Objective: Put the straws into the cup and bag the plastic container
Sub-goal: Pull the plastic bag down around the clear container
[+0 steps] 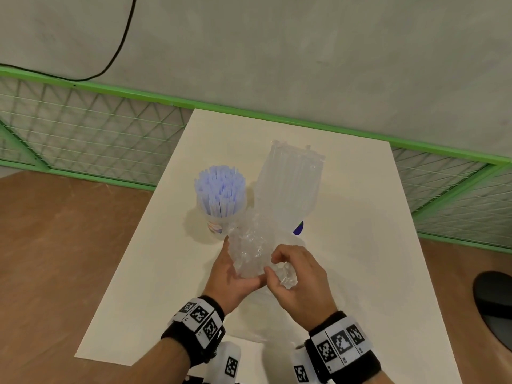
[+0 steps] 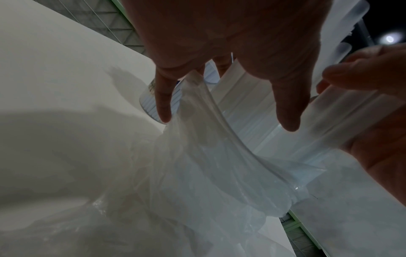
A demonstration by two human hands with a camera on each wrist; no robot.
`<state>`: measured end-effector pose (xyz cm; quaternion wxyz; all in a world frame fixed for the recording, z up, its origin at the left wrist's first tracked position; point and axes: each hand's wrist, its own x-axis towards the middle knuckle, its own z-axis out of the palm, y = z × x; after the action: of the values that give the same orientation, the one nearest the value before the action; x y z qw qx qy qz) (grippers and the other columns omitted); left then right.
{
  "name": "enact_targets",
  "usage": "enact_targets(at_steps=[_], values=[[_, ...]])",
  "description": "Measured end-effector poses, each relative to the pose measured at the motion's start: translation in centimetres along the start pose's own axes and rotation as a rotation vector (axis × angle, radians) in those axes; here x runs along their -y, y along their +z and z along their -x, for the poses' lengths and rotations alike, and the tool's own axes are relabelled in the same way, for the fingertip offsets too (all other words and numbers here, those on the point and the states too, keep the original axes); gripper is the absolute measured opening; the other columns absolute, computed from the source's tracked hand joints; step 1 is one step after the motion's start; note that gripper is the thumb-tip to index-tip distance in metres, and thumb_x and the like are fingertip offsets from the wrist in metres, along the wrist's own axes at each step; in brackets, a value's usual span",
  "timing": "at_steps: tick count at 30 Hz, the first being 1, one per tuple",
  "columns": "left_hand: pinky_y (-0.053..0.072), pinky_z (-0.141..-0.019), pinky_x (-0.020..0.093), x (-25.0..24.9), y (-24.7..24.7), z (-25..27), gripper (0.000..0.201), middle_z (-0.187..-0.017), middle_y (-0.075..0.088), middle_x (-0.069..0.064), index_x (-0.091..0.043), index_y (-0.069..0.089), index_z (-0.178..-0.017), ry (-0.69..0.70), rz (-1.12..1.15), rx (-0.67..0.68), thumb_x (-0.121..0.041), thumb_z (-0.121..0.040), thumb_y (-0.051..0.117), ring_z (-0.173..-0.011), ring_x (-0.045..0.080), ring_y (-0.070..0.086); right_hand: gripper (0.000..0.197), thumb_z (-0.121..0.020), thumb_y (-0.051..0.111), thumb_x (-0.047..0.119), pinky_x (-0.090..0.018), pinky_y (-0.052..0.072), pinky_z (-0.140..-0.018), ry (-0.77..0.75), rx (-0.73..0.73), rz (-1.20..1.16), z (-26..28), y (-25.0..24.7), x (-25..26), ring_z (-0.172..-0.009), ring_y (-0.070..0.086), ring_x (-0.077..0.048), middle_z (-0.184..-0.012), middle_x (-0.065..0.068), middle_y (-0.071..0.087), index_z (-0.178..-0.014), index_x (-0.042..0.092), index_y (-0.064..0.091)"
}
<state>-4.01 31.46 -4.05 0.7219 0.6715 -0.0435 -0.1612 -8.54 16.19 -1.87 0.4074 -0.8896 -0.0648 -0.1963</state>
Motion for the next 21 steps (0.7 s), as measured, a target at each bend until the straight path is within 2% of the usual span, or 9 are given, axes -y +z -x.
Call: enact_targets(at_steps=[4, 6, 9, 12, 15, 17, 19, 21], values=[[0.053, -0.082, 0.022, 0.4, -0.1, 0.0, 0.07, -0.112, 0.07, 0.007, -0.007, 0.053, -0.126, -0.015, 0.009, 0.011, 0.005, -0.065, 0.083, -0.104, 0.02, 0.068, 0.026, -0.081, 0.07, 0.022, -0.013, 0.043, -0.079, -0.06, -0.011, 0.008, 0.0, 0.4, 0.0, -0.084, 0.056, -0.009, -0.086, 0.009, 0.059, -0.103, 0.024, 0.057], [0.053, -0.082, 0.022, 0.4, -0.1, 0.0, 0.069, -0.112, 0.07, 0.008, -0.007, 0.053, -0.125, -0.014, 0.005, 0.008, 0.002, -0.065, 0.085, -0.104, 0.02, 0.068, 0.026, -0.082, 0.073, 0.018, -0.016, 0.045, -0.078, -0.095, -0.024, 0.013, -0.1, 0.5, -0.2, -0.083, 0.057, -0.012, -0.086, 0.007, 0.06, -0.102, 0.023, 0.057], [0.053, -0.084, 0.024, 0.1, -0.1, 0.1, 0.073, -0.112, 0.07, 0.009, -0.005, 0.053, -0.125, -0.015, 0.006, -0.001, -0.011, -0.06, 0.086, -0.104, 0.021, 0.068, 0.025, -0.079, 0.071, 0.01, -0.017, 0.044, -0.076, -0.115, -0.054, 0.004, 0.0, 0.4, -0.3, -0.082, 0.055, -0.011, -0.087, 0.005, 0.059, -0.096, 0.02, 0.055], [0.054, -0.09, 0.031, 0.1, -0.2, 0.1, 0.075, -0.114, 0.07, 0.007, -0.007, 0.052, -0.128, -0.04, -0.002, 0.005, -0.011, -0.062, 0.088, -0.107, 0.021, 0.067, 0.022, -0.078, 0.063, 0.016, -0.017, 0.045, -0.073, -0.044, -0.049, -0.027, 0.3, 0.2, -0.2, -0.081, 0.053, -0.007, -0.088, 0.006, 0.058, -0.095, 0.021, 0.051], [0.052, -0.097, 0.038, 0.3, -0.4, 0.0, 0.079, -0.118, 0.068, 0.005, -0.012, 0.049, -0.132, -0.061, -0.021, 0.001, -0.007, -0.064, 0.089, -0.112, 0.021, 0.065, 0.02, -0.084, 0.059, 0.025, -0.02, 0.049, -0.074, 0.101, -0.018, -0.068, 0.6, -0.2, -0.3, -0.087, 0.061, -0.007, -0.092, 0.011, 0.063, -0.1, 0.03, 0.049], [0.051, -0.098, 0.036, 0.3, -0.4, -0.1, 0.08, -0.119, 0.068, 0.001, -0.015, 0.049, -0.132, -0.06, -0.04, -0.005, -0.008, -0.064, 0.09, -0.113, 0.018, 0.064, 0.022, -0.089, 0.059, 0.023, -0.017, 0.049, -0.077, 0.14, 0.029, -0.057, 0.5, -0.5, -0.4, -0.094, 0.063, -0.002, -0.099, 0.015, 0.065, -0.105, 0.034, 0.049], [0.053, -0.096, 0.029, 0.1, -0.5, -0.1, 0.08, -0.118, 0.068, -0.004, -0.019, 0.05, -0.131, -0.062, -0.057, -0.023, -0.009, -0.063, 0.09, -0.112, 0.012, 0.064, 0.029, -0.091, 0.063, 0.017, -0.011, 0.047, -0.08, 0.124, 0.042, -0.006, 0.4, -0.7, -0.6, -0.099, 0.061, 0.005, -0.104, 0.018, 0.065, -0.112, 0.034, 0.051], [0.052, -0.092, 0.021, -0.1, -0.4, -0.1, 0.081, -0.117, 0.068, -0.007, -0.021, 0.05, -0.131, -0.066, -0.064, -0.03, -0.01, -0.062, 0.091, -0.111, 0.008, 0.064, 0.036, -0.089, 0.069, 0.013, -0.004, 0.043, -0.082, 0.096, 0.024, 0.04, 0.0, -1.0, -0.7, -0.099, 0.059, 0.008, -0.104, 0.015, 0.066, -0.115, 0.033, 0.053]])
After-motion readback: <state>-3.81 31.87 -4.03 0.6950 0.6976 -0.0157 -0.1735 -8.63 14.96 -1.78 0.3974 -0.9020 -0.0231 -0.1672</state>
